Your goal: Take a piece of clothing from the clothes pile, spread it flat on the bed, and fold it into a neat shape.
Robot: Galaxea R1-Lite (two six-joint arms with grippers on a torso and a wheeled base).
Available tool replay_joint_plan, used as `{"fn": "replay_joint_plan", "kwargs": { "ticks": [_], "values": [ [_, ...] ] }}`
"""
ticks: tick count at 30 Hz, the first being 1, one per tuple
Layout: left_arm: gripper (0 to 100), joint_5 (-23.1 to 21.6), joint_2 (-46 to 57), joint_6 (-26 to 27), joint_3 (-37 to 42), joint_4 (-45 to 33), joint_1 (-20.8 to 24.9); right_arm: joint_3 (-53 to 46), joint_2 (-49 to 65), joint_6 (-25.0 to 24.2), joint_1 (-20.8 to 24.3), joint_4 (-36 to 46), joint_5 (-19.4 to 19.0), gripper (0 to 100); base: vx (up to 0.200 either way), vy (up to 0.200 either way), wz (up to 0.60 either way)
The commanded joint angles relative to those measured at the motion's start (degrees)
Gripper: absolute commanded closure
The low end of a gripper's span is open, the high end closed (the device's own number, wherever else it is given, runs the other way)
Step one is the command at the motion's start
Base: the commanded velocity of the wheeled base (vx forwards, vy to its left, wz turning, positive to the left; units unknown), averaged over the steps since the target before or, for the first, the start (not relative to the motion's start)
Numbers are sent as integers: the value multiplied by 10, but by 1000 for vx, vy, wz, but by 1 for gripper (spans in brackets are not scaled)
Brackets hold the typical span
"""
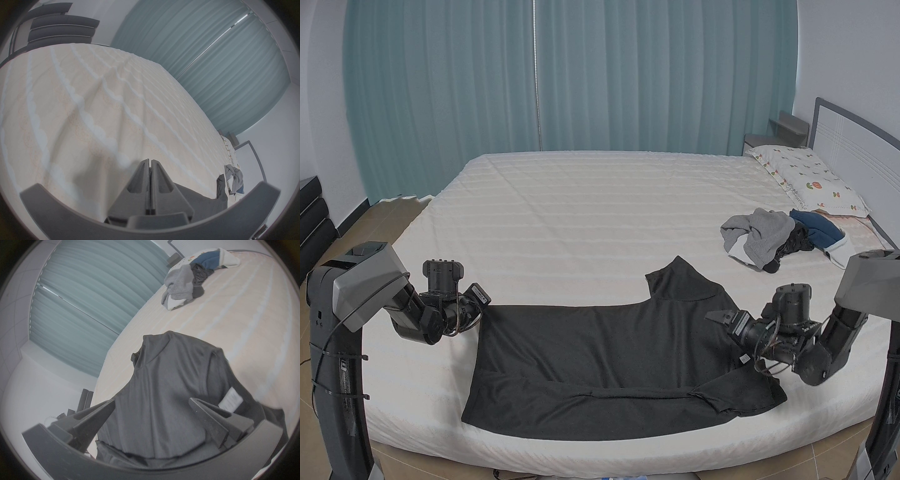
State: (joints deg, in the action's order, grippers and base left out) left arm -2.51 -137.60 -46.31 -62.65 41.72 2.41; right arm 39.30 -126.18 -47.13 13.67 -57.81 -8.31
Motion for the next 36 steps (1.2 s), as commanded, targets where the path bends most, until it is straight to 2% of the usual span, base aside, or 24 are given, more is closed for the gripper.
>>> {"fn": "replay_joint_plan", "kwargs": {
  "ticks": [1,6,8,13,17,22,27,36],
  "values": [
    [100,-2,15,-3,18,3,-4,208,-65,77,-25,153,-5,0,0,0,0],
    [100,1,11,-2,24,3,-4,273,-114,123,-39,169,-2,0,0,0,0],
    [100,0,12,-2,24,2,-6,311,-135,167,-50,198,1,0,0,0,0],
    [100,1,15,-1,38,5,-5,385,-169,189,-55,235,5,0,0,0,0],
    [100,1,9,0,43,21,-5,440,-196,237,-57,270,27,0,0,0,0],
    [100,1,14,-1,51,27,-5,499,-226,246,-58,285,34,0,0,0,0],
    [100,1,12,0,51,27,-5,580,-267,246,-61,335,54,0,0,0,0],
    [100,1,9,1,48,27,-6,588,-273,232,-66,339,48,0,0,0,0]
  ]
}}
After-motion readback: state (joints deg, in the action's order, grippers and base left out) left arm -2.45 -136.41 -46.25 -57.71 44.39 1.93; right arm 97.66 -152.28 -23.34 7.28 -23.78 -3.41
